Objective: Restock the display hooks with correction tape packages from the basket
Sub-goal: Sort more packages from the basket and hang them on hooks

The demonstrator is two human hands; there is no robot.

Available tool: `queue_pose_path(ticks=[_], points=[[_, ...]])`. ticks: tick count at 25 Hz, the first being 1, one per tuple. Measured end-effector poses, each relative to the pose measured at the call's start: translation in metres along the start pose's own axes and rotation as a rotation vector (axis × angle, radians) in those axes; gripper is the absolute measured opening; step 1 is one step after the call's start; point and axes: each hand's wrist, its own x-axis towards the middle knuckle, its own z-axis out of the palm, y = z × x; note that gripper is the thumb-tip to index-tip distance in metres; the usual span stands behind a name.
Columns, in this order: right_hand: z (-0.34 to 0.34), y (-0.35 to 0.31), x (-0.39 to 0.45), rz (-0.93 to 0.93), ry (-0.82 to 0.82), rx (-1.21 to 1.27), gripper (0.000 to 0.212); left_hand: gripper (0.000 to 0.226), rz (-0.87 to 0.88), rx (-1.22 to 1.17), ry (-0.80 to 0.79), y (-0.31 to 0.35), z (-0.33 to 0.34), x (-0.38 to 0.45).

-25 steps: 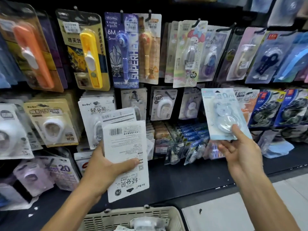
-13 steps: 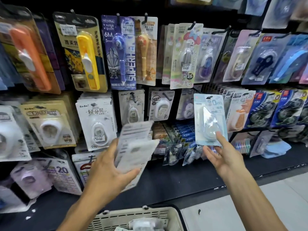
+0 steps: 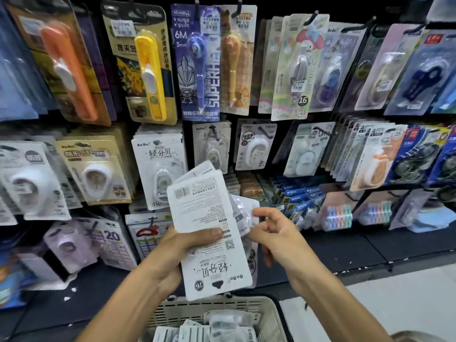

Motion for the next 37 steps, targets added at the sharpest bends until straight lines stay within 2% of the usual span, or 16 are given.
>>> queue_pose_path(ticks=[2, 4, 6, 7, 9, 11, 14, 17, 20, 22, 24, 27, 31, 33, 37], points=[[0.002, 0.002, -0.001, 0.011, 0.087, 0.028, 0.054, 0.037, -0.017, -0.012, -0.027, 0.0, 0.0, 0.0], [0.0, 0.002, 0.0, 0.024, 0.056, 0.051, 0.056, 0.038, -0.026, -0.05, -0.024, -0.001, -0.001, 0.001], [-0.004, -0.001, -0.001, 0.036, -0.04, 0.054, 0.037, 0.038, -0.048, -0.09, -0.004, -0.001, 0.0, 0.003], [-0.007, -0.002, -0.001, 0.042, -0.022, 0.071, 0.026, 0.037, -0.046, -0.106, 0.019, 0.0, 0.0, 0.004], [-0.017, -0.005, -0.001, 0.046, 0.13, 0.225, 0.019, 0.037, 0.002, -0.143, 0.09, 0.007, -0.004, 0.007], [-0.031, -0.006, 0.0, 0.028, 0.206, 0.469, 0.025, 0.037, 0.092, -0.157, 0.188, 0.014, -0.012, 0.01], [-0.028, -0.007, -0.004, 0.036, 0.058, 0.751, 0.04, 0.058, 0.145, -0.006, 0.272, 0.018, -0.015, 0.009], [0.005, 0.006, -0.01, 0.073, -0.081, 0.813, 0.047, 0.057, 0.12, 0.021, 0.22, 0.009, -0.006, 0.006], [0.021, 0.012, -0.013, 0.079, -0.055, 0.859, 0.058, 0.074, 0.136, 0.045, 0.225, 0.008, -0.003, 0.006], [0.018, 0.009, -0.011, 0.035, -0.008, 0.951, 0.049, 0.08, 0.16, 0.074, 0.258, 0.01, -0.005, 0.006], [0.014, 0.006, -0.008, -0.028, 0.027, 1.012, 0.03, 0.077, 0.17, 0.085, 0.287, 0.011, -0.006, 0.007], [0.017, 0.006, -0.012, -0.061, -0.005, 1.0, 0.023, 0.068, 0.184, 0.072, 0.316, 0.01, -0.003, 0.008], [0.027, 0.011, -0.016, 0.003, 0.031, 0.941, 0.056, 0.057, 0.135, -0.056, 0.257, 0.009, 0.0, 0.008], [0.029, 0.014, -0.017, 0.018, 0.034, 0.898, 0.061, 0.056, 0.132, -0.047, 0.236, 0.009, 0.0, 0.008], [0.012, 0.001, -0.016, 0.015, -0.159, 0.75, 0.051, 0.065, 0.139, 0.023, 0.258, 0.016, -0.003, 0.007]])
